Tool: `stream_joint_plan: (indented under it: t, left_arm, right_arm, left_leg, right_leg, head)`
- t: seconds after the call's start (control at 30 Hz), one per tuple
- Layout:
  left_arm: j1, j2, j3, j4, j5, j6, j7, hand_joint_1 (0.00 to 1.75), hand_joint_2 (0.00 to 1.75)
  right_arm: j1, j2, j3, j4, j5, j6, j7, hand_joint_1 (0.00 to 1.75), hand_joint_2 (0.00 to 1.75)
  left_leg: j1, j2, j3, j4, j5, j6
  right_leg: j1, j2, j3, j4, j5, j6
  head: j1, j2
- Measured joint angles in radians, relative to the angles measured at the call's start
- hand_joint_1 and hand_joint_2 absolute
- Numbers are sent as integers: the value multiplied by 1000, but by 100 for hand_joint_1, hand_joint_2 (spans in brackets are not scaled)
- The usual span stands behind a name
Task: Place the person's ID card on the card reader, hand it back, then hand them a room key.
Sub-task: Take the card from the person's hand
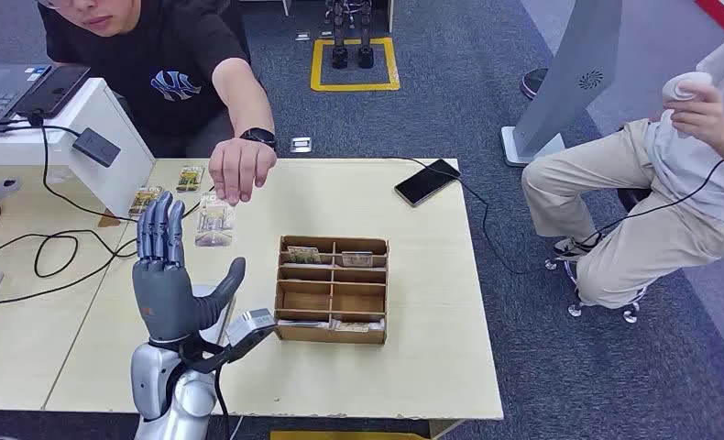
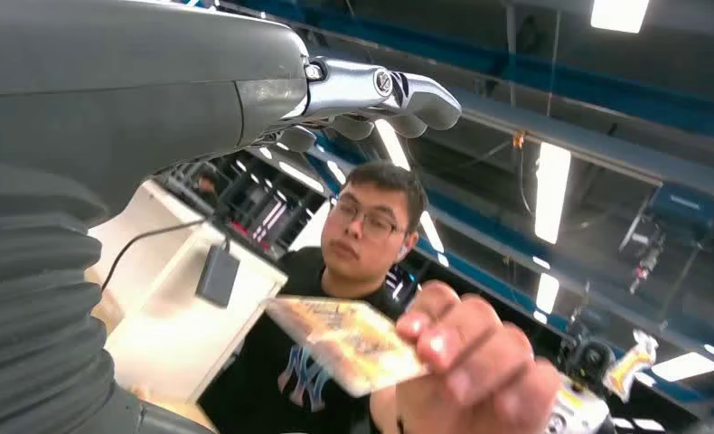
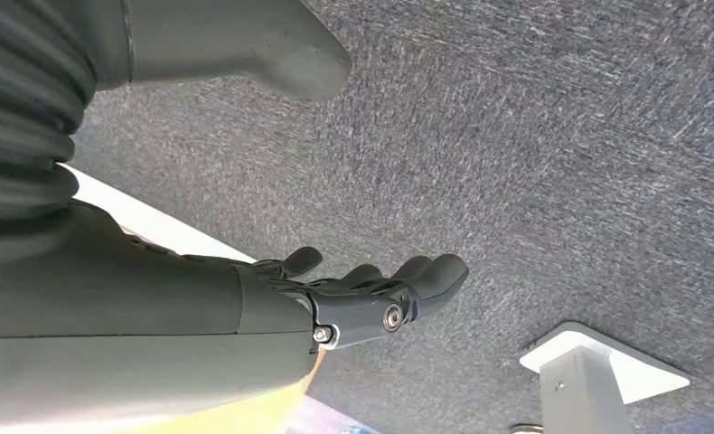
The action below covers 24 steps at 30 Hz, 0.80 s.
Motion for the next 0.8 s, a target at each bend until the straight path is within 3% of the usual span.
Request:
stream_joint_plan:
  t: [0.33,0.67,0.8]
  left_arm:
    - [-116,-15,62,36,-71,0,35,0,175]
    - [-156,-24,88,66,-109,0,52,0,175]
    - [-164,-26,89,75,-108,0,64,175,175]
  right_arm:
    - [-5,0,0,5,16,0,-7,0,175]
    - [-8,0,0,8,9,0,-13,0,175]
    - [-10,0,0,9,-3,0,-12,0,175]
  left_leg:
    - [0,-1,-1,0,0,0]
    - [0,-1,-1,0,0,0]
    - [0,-1,-1,0,0,0]
  right_leg:
    - [0,-1,0,0,0,0]
    - [0,-1,0,0,0,0]
    - [0,0,0,0,0,0]
  head:
    - [0,0]
    - [0,0]
    - [0,0]
